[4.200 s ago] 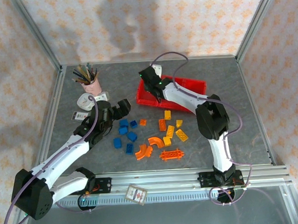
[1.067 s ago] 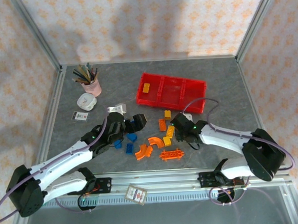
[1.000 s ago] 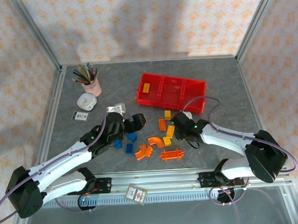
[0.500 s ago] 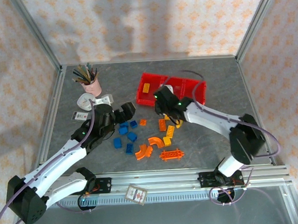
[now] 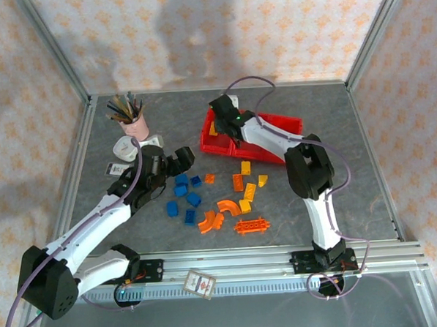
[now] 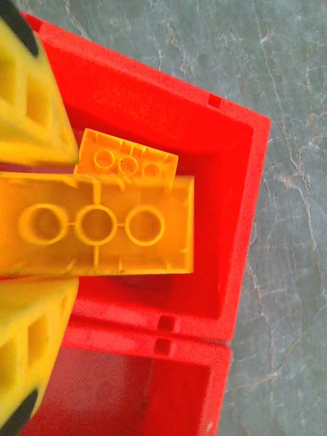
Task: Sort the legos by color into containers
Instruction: Place the lego in the container, then pick up the lego from the center of the table.
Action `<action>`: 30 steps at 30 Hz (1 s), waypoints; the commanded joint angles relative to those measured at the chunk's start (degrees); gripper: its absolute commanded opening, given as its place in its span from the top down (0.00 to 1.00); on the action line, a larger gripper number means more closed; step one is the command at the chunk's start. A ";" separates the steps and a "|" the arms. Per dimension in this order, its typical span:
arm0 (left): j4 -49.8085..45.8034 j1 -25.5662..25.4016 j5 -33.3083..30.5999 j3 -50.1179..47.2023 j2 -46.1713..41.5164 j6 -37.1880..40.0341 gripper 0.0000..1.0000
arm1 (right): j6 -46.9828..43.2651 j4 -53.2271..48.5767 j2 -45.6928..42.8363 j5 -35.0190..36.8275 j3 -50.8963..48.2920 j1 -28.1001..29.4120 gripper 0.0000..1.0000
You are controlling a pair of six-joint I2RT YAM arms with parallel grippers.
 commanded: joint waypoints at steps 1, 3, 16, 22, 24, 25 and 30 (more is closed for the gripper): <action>1.30 0.43 1.25 2.59 0.50 1.78 0.01 | -2.25 -3.38 -0.32 2.86 3.33 0.23 0.51; 0.48 0.45 1.26 2.97 0.32 1.75 0.01 | -2.23 -3.51 -2.67 2.20 2.03 0.22 0.46; 0.08 -1.98 8.07 -1.77 -4.35 0.00 0.01 | 5.13 -0.03 -28.78 -1.60 -28.64 0.31 0.35; 1.66 -7.01 6.96 -4.55 -4.52 -1.61 0.01 | 10.87 -0.24 -38.12 -0.94 -41.85 0.64 0.30; 3.59 -8.70 6.71 -5.57 -4.56 -2.23 0.01 | 12.11 -0.18 -40.14 -0.76 -44.81 0.91 0.29; 4.36 -9.56 6.48 -6.06 -4.48 -2.60 0.01 | 12.81 -0.07 -41.32 -0.69 -46.58 1.14 0.28; 6.43 -11.82 6.03 -6.97 -3.44 -4.66 0.01 | 15.83 2.50 -45.58 -0.41 -54.83 1.54 0.23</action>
